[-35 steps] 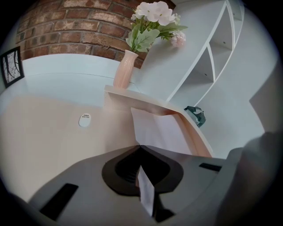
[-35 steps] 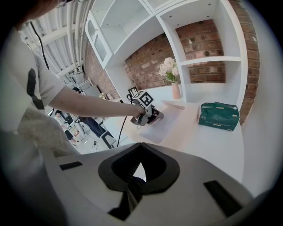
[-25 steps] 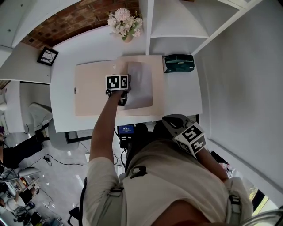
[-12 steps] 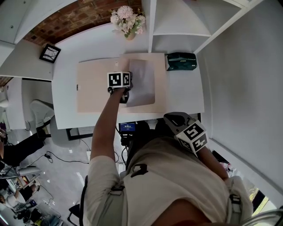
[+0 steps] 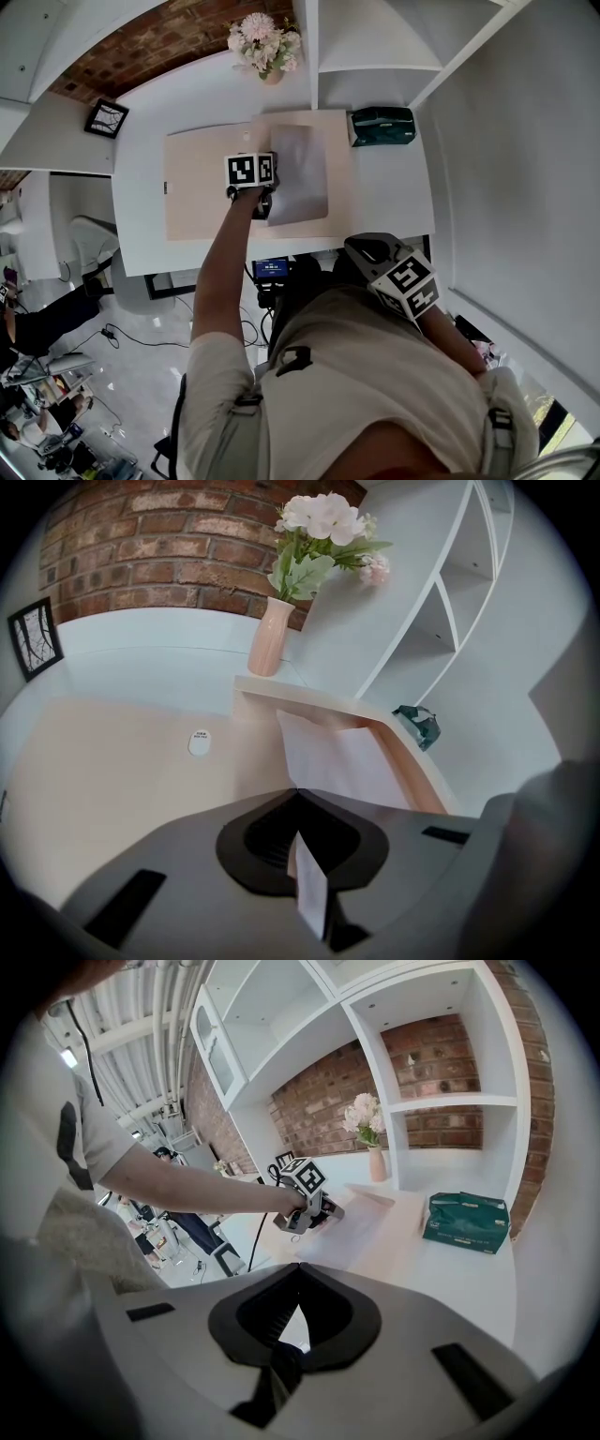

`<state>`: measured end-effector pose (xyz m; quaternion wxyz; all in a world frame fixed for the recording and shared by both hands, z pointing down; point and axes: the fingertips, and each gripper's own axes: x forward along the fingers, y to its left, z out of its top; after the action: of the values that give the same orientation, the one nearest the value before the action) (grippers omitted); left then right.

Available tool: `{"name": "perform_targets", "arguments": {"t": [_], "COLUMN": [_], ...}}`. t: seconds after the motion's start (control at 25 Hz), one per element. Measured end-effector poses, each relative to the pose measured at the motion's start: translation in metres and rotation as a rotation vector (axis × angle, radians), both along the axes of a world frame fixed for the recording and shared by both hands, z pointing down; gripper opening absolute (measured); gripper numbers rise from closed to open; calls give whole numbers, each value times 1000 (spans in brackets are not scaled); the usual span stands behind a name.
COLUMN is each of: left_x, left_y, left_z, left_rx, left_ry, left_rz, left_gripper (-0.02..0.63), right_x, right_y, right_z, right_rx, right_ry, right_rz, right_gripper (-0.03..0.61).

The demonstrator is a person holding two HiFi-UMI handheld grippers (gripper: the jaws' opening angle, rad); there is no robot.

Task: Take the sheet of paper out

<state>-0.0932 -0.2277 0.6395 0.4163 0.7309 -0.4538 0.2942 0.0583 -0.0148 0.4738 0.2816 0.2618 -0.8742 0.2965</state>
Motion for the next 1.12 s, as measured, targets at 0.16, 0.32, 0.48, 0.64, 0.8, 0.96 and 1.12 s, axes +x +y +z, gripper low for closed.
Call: {"name": "perform_targets", "arguments": {"t": [0.16,0.32,0.48,0.64,0.8,0.96,1.12], "left_x": [-2,-5,-9,-13,-14,-14,-21], "left_y": [0,1,0,1,1,3,5], "left_z": [-3,-3,-5,-6,-7,-8,-9], "left_rx": [0,-3,8,10,13,10,9], "left_ry": [2,-5,-10,-11,-10,0,-7], "left_rz": [-6,-10,-11,-16,-15,-20,-32], "left_gripper": [15,15,15,15,15,15,15], "right_x": [-1,-1,-1,-3,-4,-5,-4], "right_y": [-1,-1,0,0,-1,2,2], "right_z": [-1,0,1,0,-1,0,-2], "right_rx": [2,-3,-5,1,5,-2,-9], "right_ry": [-5,-10,-6,-7,-9,-10,-8], "right_rz": [-5,-7,-8,-12,-14,-20,-33], "right_gripper": [18,18,18,18,18,18,18]}}
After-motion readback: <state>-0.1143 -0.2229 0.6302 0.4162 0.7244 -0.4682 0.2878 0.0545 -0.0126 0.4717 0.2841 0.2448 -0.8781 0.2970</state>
